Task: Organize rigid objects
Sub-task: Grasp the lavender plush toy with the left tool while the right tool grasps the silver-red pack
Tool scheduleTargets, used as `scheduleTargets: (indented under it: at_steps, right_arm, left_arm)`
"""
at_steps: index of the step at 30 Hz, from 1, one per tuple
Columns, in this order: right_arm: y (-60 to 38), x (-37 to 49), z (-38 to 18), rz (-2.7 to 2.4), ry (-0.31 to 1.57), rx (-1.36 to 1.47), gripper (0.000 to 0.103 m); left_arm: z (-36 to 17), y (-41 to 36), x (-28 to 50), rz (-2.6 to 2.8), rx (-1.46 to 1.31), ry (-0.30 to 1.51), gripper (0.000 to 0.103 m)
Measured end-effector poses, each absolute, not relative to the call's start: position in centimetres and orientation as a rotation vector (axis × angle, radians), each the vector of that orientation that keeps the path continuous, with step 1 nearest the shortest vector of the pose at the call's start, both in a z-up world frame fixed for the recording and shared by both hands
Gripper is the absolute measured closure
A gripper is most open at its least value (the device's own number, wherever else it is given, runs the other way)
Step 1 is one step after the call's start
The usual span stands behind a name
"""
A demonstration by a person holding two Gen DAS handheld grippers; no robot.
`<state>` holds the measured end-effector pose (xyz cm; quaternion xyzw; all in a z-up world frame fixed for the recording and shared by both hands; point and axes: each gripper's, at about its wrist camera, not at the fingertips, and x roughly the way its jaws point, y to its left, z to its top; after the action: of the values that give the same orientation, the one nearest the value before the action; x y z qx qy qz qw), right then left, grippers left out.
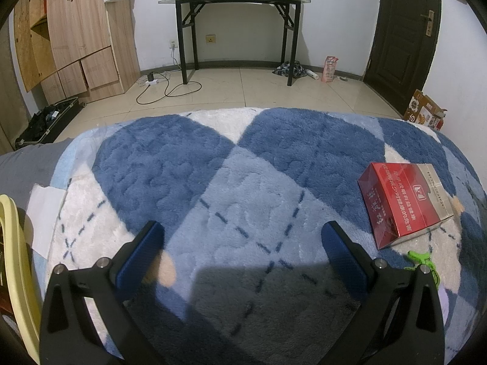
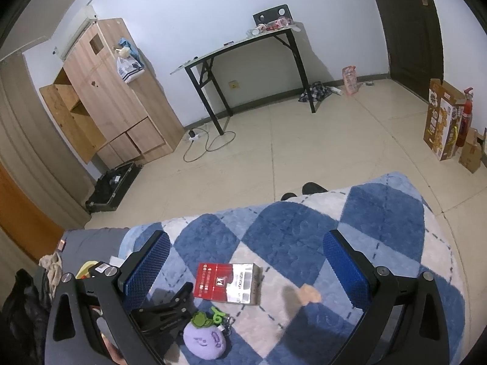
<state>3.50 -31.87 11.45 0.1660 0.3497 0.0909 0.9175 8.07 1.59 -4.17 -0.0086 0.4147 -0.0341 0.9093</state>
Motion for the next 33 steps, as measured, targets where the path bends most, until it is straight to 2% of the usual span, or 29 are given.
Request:
scheduleTargets:
  at_steps: [5, 8, 11, 17, 29, 30, 31, 32, 33]
  right_arm:
    - [-31.3, 3.7, 11.7, 0.192, 0.716, 0.327, 0.0]
    - [-30.9, 4.0, 11.3, 0.203, 0.736, 0.318, 0.0]
    - [-30.5, 4.7, 10.8, 0.199, 0.776, 0.316, 0.0]
    - [-27.5, 7.2, 9.2, 0.192, 0.912, 0.249, 0.0]
    - [-23.5, 12.5, 4.0, 0.269, 1.134, 0.193, 0.0]
    - [-23.3, 12.8, 3.5, 0.271, 1.149, 0.191, 0.001]
    - [-23.1, 13.1, 3.1, 0.268, 1.159, 0.181, 0.001]
    - [-23.1, 13.3, 2.7, 0.269, 1.162, 0.176, 0.002]
    - [-23.0, 13.6, 2.4, 0.275, 1.168, 0.175, 0.007]
  left_arm:
    - [-3.4, 1.7, 7.4, -0.056, -0.009, 0.905, 0.0]
    - [-0.4, 2.4, 4.0, -0.112, -0.025, 0.937, 0.0]
    - [1.7, 0.9, -0.4, -0.238, 0.05, 0.879, 0.0]
    - [-1.2, -4.3, -1.2, -0.355, 0.179, 0.919, 0.0]
    - [-2.5, -5.8, -1.4, -0.379, 0.159, 0.845, 0.001]
    - [-2.3, -5.6, -1.5, -0.373, 0.153, 0.836, 0.011]
    - [-2.1, -5.5, -1.2, -0.37, 0.154, 0.828, 0.026]
    - [-2.1, -5.5, -1.2, -0.37, 0.154, 0.82, 0.032]
    - [-2.0, -5.4, -1.2, -0.378, 0.148, 0.818, 0.041]
